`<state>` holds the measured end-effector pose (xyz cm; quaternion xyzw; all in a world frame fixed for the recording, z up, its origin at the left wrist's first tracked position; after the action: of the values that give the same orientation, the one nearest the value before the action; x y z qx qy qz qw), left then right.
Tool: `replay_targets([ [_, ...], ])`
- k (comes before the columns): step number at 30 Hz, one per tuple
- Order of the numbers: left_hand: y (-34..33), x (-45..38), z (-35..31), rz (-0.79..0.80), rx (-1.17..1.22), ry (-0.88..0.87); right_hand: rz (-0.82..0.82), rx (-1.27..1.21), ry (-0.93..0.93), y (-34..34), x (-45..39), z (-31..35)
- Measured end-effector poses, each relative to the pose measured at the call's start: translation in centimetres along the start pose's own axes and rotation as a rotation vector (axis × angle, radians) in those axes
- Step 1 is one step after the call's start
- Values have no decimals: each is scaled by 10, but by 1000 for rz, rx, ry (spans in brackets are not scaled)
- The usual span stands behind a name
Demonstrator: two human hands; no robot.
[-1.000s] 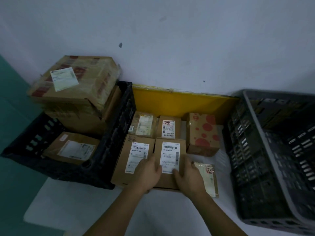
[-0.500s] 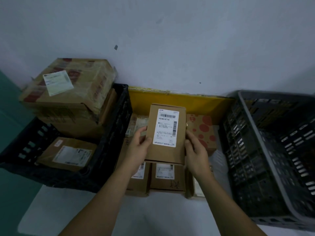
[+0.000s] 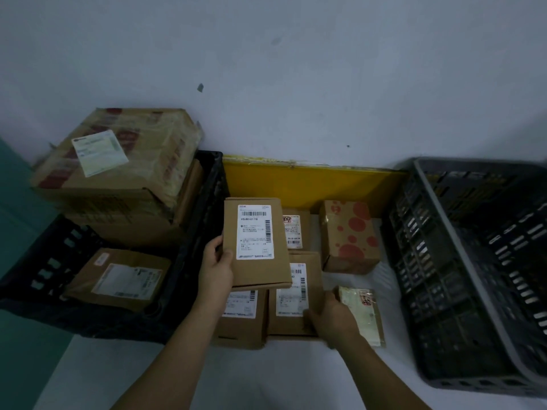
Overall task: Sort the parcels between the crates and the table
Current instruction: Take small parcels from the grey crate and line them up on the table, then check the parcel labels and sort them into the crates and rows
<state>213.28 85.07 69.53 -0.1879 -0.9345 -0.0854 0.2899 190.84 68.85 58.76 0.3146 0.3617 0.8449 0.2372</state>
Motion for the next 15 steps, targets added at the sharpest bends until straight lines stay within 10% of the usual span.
replay_targets([
  [15,-77,24,-28,182,54,-106,-610,-371,128,159,61,16],
])
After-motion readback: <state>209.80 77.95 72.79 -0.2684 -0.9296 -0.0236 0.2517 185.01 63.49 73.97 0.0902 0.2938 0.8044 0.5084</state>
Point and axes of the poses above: each hand's wrist, its own x-axis away from the middle knuckle, its own y-axis out of the back of the hand, z = x × y, the point moved 4 cm from there along -x, towards the middle knuckle, and after that the axes turned 15 degrees about y, right-handed, at the moved point
